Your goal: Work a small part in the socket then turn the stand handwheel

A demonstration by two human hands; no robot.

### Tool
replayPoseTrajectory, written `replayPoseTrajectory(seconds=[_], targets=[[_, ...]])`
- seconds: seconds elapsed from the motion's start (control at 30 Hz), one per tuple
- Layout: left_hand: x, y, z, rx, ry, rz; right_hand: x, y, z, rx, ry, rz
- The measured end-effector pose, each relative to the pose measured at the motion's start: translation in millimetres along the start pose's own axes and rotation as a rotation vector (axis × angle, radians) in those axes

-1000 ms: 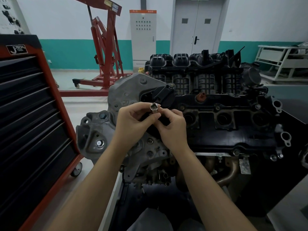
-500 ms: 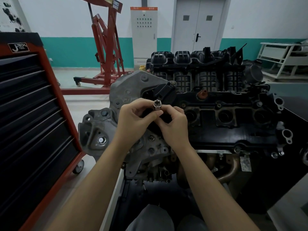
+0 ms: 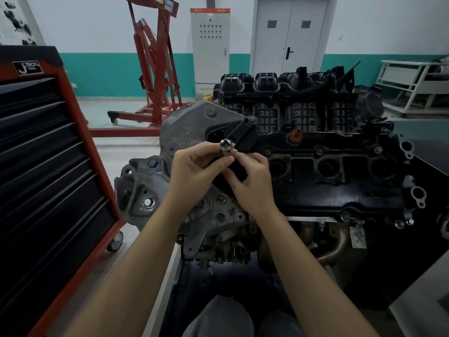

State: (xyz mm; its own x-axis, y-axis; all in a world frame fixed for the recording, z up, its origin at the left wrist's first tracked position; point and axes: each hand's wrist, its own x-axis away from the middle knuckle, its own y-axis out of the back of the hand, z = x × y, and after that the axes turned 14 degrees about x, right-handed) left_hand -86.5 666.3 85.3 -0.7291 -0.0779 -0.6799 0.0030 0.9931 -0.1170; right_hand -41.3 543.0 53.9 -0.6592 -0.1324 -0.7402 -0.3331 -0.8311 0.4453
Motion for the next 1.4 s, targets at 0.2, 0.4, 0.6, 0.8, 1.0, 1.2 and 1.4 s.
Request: replayPoseTrajectory(seconds=[0.2,0.4,0.6,0.8,1.0,1.2,1.4], targets=[[0.6,-1.8,-3.3,-0.058,-0.047,0.042,-0.4,0.6,-1.8,-0.071,-0.123,0.041],[-0.4,-0.2,0.1,-0.037,-0.033,0.045,0.0,2.3,-0.7,-0.012,-0.006,0.027],[1.2,0.0,2.6,-0.112,-0.08,0.047,0.3,-0.7,-2.3,-0.058,-0.127,0.037],[-0.2,0.4,4.2,-0.036,-0.049,0.029,0.7,0.0,-1.9,-0.015,-0.014,0.024],[1.3,0.6,3.1,-0.067,-0.063,0.048,0.6,0.3,-1.1,-0.08,-0.121,0.026],[-0.5,-0.1,1.4,-0.049,-0.033,0.04,1.7,0.2,-1.4,-0.031,-0.051,0.039],[1.0,-0.7,2.0,-0.111,-0.077,0.047,0.7,-1.0,-2.8,-0.083,-0.126,0.031]])
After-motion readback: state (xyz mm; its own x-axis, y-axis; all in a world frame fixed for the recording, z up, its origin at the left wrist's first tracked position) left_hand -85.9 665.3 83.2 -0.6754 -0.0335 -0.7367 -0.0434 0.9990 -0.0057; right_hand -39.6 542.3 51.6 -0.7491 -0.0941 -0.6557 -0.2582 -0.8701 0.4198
